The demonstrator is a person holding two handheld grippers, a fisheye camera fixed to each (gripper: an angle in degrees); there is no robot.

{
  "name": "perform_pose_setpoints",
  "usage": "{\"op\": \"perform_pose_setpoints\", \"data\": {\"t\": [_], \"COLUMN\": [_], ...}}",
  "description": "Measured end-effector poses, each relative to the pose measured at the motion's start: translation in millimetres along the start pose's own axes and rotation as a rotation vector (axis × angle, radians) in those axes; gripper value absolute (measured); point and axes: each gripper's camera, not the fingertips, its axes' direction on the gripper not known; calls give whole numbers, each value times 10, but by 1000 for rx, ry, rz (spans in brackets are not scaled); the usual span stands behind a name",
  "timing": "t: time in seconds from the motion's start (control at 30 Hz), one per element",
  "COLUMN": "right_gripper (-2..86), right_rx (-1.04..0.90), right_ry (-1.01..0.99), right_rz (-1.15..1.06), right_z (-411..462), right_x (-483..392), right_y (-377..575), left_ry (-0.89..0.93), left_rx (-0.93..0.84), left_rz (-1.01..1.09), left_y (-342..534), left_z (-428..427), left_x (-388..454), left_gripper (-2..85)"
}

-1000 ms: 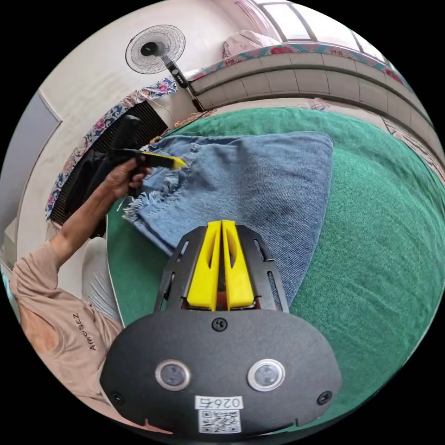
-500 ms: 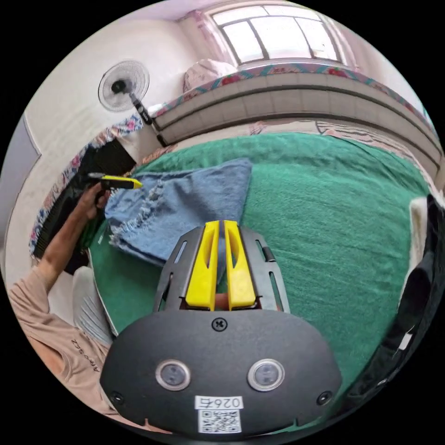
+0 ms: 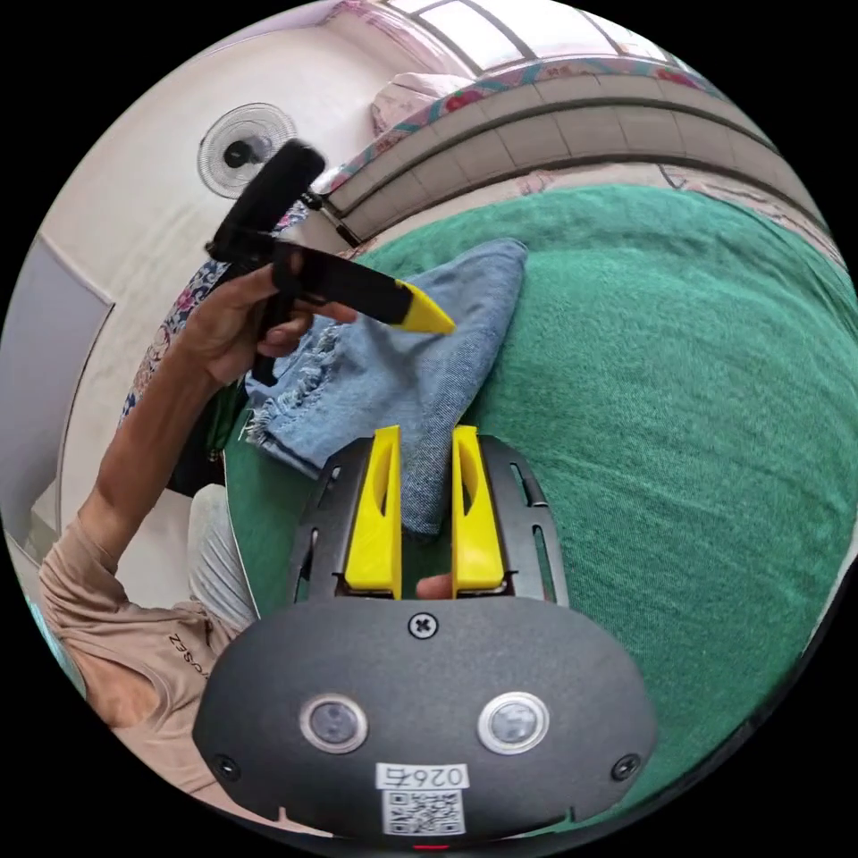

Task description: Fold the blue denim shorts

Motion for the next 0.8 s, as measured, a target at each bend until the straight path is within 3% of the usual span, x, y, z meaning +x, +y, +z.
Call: {"op": "perform_pose_setpoints", "data": {"t": [0.2, 0.33, 0.43, 0.5, 0.6, 0.73, 0.8], "right_gripper": [15, 0, -1, 3, 45, 162, 175], "right_rx": [143, 179, 198, 181, 225, 271, 247], "right_ry": [178, 369, 403, 404, 309, -109, -121], "right_rz": [-203, -365, -426, -430, -326, -145, -121], "right_z": [-260, -200, -205, -234, -540, -923, -816], "right_x": [-616, -1166, -1362, -1377, -1199, -772, -779], "right_y": [135, 240, 313, 327, 347, 346, 304], "left_ry": [-10, -179, -421, -478, -504, -357, -279], "left_rx": [-127, -206, -262, -287, -212, -130, -85], "left_rz": [-18, -11, 26, 70, 61, -8, -43], "left_y": [-362, -455, -461, -467, -443, -294, -196], "left_z": [144, 227, 359, 433, 331, 152, 99], "left_x": [296, 564, 769, 850, 837, 502, 326], "left_gripper": [218, 171, 97, 73, 33, 18, 15]}}
